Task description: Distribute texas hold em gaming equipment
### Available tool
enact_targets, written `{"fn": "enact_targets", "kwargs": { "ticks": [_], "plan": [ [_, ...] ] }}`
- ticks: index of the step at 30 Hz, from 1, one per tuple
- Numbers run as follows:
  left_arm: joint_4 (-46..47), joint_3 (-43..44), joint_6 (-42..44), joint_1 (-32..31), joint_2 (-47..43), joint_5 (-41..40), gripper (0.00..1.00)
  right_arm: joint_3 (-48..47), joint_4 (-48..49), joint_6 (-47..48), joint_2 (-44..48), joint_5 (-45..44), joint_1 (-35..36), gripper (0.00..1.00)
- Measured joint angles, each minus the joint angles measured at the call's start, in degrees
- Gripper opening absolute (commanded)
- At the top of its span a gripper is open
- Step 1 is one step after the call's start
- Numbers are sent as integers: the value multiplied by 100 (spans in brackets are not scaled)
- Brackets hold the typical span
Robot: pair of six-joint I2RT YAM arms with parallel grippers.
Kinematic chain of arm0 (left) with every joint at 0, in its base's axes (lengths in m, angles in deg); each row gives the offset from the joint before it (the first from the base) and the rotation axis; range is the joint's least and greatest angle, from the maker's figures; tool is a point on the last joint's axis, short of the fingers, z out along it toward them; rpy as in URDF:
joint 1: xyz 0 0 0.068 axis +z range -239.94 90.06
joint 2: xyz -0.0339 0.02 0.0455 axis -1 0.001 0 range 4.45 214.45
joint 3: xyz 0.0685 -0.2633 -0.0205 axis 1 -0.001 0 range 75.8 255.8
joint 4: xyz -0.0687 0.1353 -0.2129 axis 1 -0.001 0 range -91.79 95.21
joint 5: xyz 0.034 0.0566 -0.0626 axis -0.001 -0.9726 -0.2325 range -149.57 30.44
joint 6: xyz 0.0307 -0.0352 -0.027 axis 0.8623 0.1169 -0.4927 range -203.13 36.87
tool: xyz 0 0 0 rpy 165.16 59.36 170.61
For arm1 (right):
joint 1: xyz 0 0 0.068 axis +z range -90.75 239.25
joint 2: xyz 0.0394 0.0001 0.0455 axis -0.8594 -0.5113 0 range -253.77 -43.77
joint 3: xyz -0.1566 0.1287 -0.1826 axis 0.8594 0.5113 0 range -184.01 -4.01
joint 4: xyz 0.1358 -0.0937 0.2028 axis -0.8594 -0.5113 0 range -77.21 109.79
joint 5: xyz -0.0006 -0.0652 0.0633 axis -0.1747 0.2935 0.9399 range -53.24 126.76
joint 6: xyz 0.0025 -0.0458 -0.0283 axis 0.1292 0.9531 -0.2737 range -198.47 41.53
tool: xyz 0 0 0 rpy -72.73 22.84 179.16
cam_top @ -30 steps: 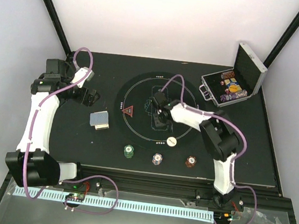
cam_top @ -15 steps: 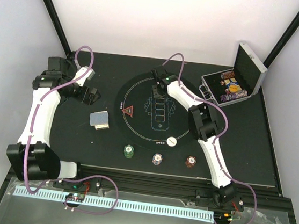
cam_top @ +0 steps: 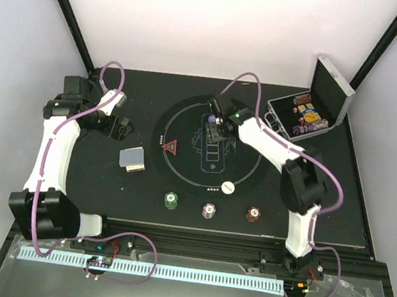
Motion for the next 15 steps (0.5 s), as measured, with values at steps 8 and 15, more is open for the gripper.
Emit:
{"fn": "enact_targets", "kwargs": {
  "ticks": [8, 15],
  "plan": [
    [-59, 0, 22, 0, -101, 87, 99, 3143, 601, -542, 2284, -52, 1080, 82],
    [-94, 0, 48, 0, -273, 190, 99, 4581, 691, -1078, 2599, -87, 1412, 80]
  ]
}}
